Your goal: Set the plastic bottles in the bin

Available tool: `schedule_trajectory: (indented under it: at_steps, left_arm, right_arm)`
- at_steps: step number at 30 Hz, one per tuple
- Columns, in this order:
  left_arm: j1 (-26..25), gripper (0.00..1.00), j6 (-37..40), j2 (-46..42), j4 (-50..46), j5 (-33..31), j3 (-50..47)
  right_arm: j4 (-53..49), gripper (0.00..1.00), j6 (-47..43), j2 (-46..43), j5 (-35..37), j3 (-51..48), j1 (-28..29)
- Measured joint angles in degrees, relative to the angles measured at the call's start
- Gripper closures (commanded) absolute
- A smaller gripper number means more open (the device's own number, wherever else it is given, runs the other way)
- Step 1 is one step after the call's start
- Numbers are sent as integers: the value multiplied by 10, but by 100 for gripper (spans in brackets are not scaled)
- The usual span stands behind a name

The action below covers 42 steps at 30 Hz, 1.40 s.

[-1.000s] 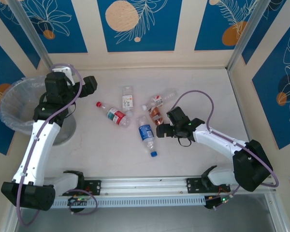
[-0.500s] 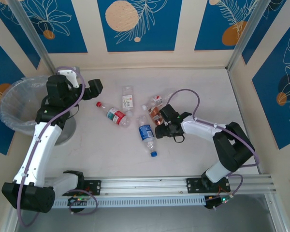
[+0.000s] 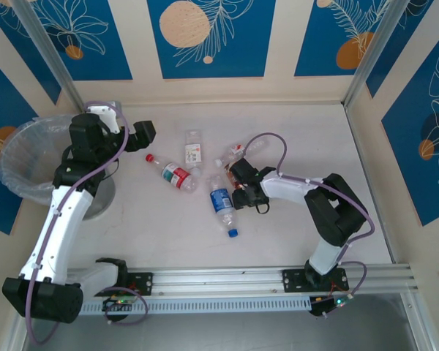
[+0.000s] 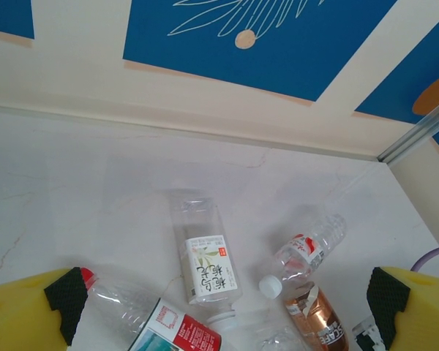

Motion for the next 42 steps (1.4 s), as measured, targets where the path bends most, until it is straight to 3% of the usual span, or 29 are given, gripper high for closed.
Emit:
schedule_trajectory:
  at_steps: [20, 33, 42]
  left_arm:
    - [0, 1, 1, 30, -21, 0, 0]
    - [0, 1, -4, 56, -21, 11, 0]
    - [-3, 1, -17, 76, -19, 30, 0]
  right_arm:
    - [-1, 67, -4, 9, 13, 11, 4]
    - [7, 75, -4, 0, 14, 7, 5]
    - [33, 77, 1, -62, 16, -22, 5]
